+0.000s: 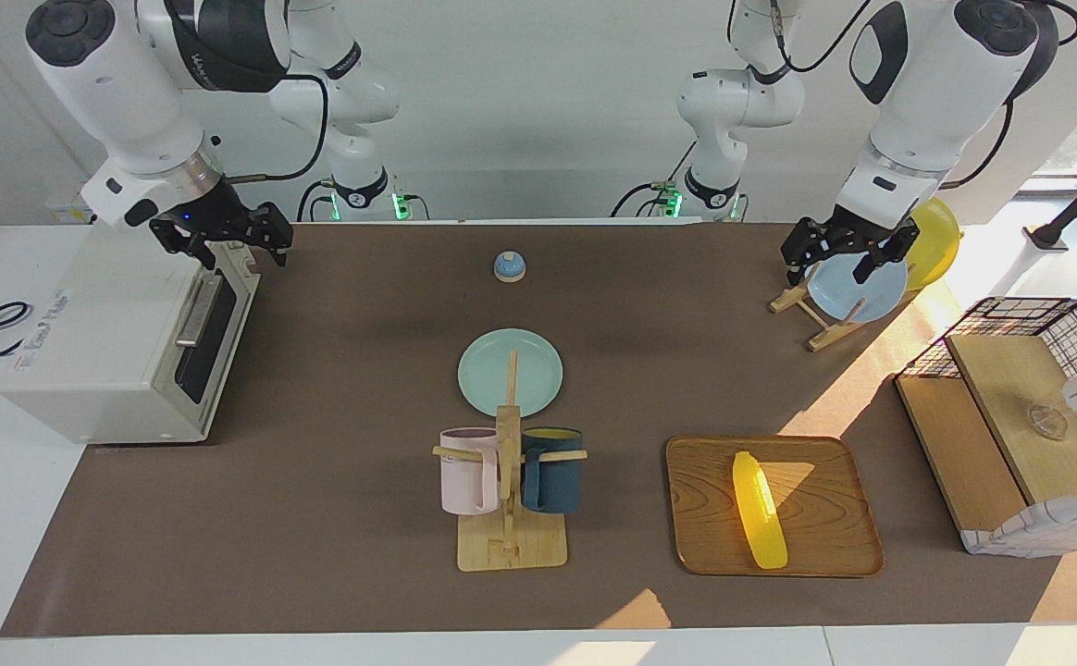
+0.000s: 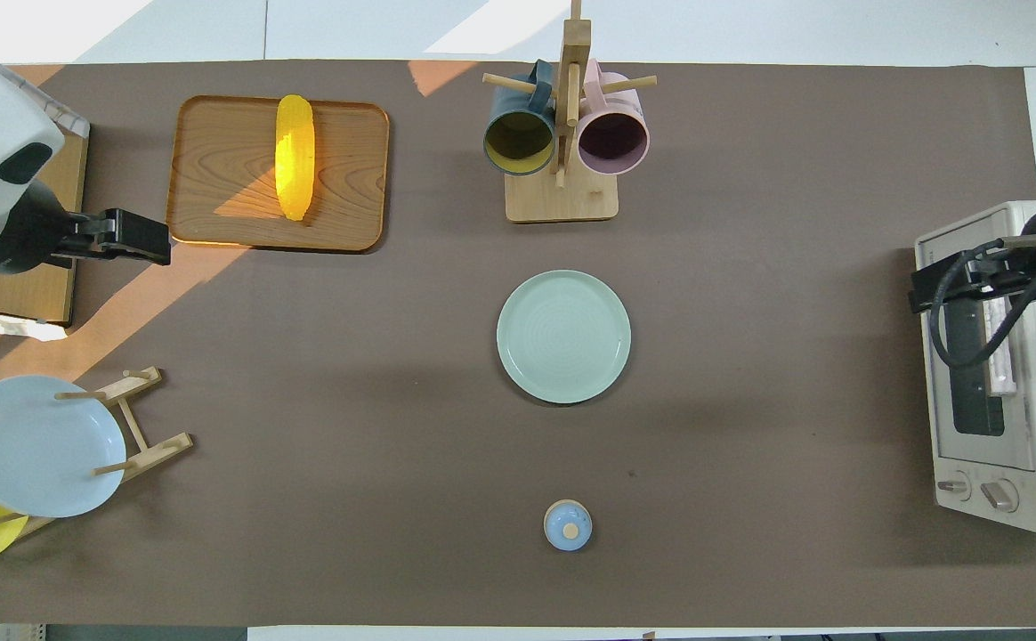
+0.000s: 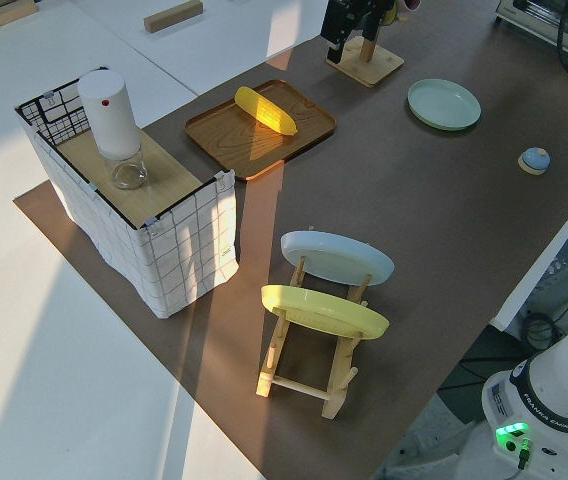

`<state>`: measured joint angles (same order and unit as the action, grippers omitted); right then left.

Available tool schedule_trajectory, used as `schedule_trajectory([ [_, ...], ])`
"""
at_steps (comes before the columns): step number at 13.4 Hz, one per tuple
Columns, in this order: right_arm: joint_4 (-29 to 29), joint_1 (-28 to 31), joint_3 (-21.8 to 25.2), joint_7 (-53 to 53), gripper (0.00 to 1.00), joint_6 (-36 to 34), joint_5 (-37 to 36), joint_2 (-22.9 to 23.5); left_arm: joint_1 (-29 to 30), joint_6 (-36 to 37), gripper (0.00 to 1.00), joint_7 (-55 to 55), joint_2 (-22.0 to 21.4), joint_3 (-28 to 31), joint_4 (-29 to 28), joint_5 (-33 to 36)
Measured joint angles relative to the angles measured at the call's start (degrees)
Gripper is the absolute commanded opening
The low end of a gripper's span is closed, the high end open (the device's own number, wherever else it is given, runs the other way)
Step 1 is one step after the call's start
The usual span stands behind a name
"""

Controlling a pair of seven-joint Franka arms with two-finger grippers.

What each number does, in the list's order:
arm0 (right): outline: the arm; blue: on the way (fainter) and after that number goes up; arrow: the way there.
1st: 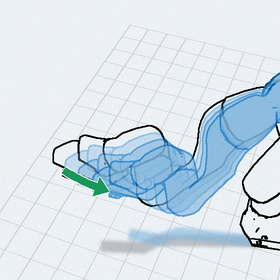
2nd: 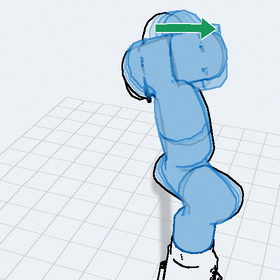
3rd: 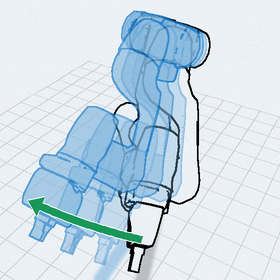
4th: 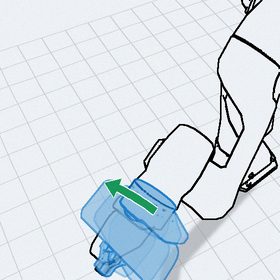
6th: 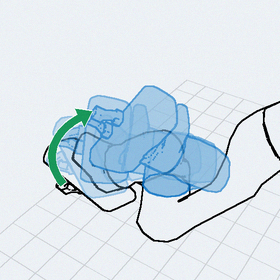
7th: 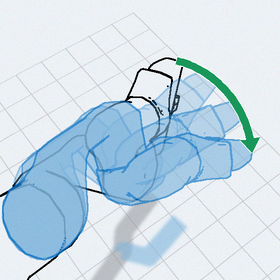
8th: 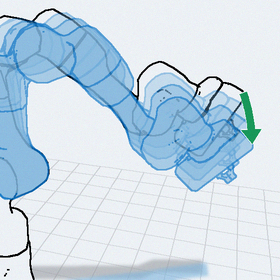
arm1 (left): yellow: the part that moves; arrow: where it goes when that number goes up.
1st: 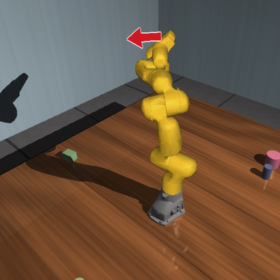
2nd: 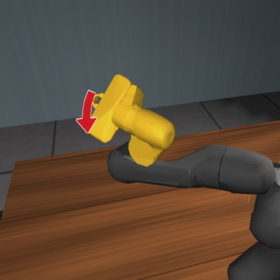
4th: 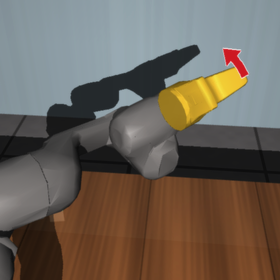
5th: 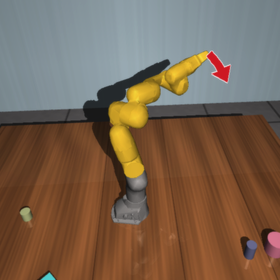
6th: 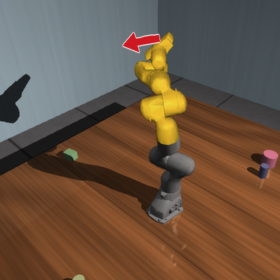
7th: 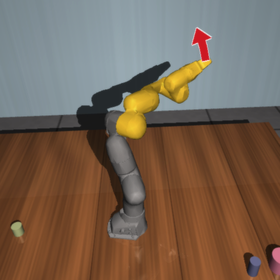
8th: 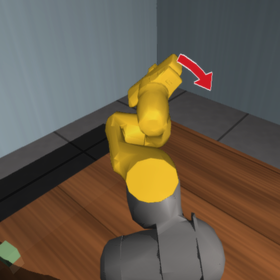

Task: Put corn in oven
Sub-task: 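Reach the left gripper toward the yellow corn on the wooden tray, then close the left gripper around the yellow corn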

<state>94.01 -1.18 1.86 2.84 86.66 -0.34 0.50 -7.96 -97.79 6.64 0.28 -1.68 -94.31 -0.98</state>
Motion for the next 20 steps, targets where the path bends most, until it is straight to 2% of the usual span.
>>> schedule_trajectory([
  [1,0.61,0.03,0.07,0.0,1.0,0.24,0.0,-0.11,0.0,-0.79,1.0,0.0,0.21,0.01,-0.04,-0.64],
  [3,3.08,0.08,0.2,0.0,0.05,3.24,0.0,-0.71,0.0,-1.93,1.0,0.0,1.54,-0.01,0.11,-1.6],
  [4,4.43,0.08,0.22,0.0,0.0,5.12,0.0,-1.07,-0.02,-2.37,1.0,0.0,2.95,-0.04,0.57,-1.83],
  [6,6.1,0.09,0.26,0.0,0.0,7.17,0.0,-1.64,-0.05,-3.07,1.0,0.0,7.69,-0.12,3.15,-1.98],
  [12,10.25,1.46,0.55,0.14,0.0,12.78,-5.02,-1.96,-1.88,-8.95,1.0,-0.44,27.83,-0.36,16.55,-2.0],
  [15,12.77,3.9,0.65,1.86,0.0,15.42,-6.85,-1.94,-2.52,-12.01,1.0,-2.82,36.9,-0.4,23.11,-2.0],
  [20,16.5,8.22,0.75,4.48,0.0,18.42,-7.24,-1.9,-2.38,-18.87,1.0,-5.52,44.07,-0.28,26.25,-1.99],
])
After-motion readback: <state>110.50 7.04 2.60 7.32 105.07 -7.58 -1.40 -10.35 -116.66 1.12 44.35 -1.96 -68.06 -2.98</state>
